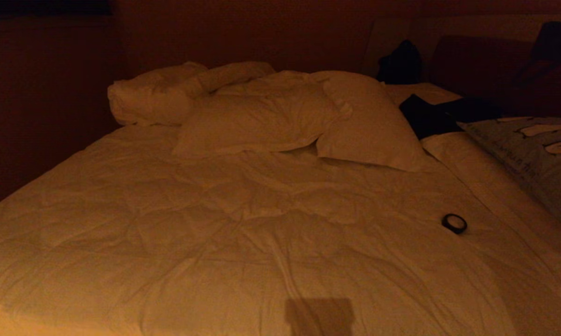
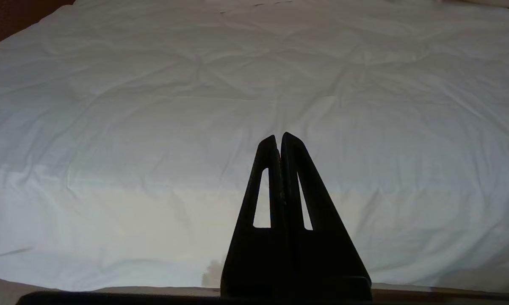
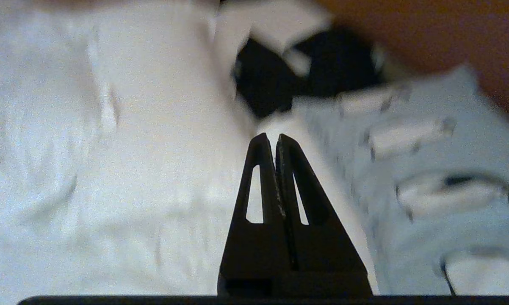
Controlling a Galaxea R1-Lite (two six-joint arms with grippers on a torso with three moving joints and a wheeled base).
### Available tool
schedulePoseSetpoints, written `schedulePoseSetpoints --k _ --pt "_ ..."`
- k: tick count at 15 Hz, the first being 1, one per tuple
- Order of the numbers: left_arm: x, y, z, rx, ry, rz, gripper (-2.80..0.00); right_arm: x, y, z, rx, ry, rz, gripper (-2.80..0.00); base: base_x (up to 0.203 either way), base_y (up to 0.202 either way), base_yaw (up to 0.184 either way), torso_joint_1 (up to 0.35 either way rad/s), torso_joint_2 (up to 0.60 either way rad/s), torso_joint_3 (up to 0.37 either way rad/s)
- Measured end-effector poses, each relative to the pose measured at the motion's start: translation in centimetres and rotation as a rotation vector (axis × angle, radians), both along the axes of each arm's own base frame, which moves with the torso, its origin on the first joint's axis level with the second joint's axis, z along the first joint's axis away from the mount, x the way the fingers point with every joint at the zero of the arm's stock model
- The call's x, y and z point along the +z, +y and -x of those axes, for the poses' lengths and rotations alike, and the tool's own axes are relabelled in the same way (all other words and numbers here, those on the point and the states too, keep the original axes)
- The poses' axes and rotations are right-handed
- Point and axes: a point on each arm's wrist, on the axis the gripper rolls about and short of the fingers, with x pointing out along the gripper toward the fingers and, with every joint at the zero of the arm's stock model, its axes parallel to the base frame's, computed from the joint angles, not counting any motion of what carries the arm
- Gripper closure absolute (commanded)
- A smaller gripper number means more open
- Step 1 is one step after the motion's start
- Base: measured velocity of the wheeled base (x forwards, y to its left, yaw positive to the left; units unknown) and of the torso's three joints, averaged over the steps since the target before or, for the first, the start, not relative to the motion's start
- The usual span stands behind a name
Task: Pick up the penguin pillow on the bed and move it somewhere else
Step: Pick up the pillow
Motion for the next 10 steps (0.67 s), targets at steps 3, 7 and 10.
schedulePoseSetpoints --k 3,7,10 --pt "0.0 0.0 0.0 0.000 0.000 0.000 0.00 -2.8 -3.3 1.5 0.023 0.170 -0.075 0.00 0.000 0.000 0.000 0.000 0.00 0.000" --pt "0.0 0.0 0.0 0.000 0.000 0.000 0.00 -6.7 -8.8 6.1 -0.009 0.347 -0.211 0.00 0.000 0.000 0.000 0.000 0.00 0.000" --pt "0.0 0.0 0.0 0.000 0.000 0.000 0.00 -11.5 -13.5 10.5 -0.092 0.441 -0.383 0.00 0.000 0.000 0.000 0.000 0.00 0.000"
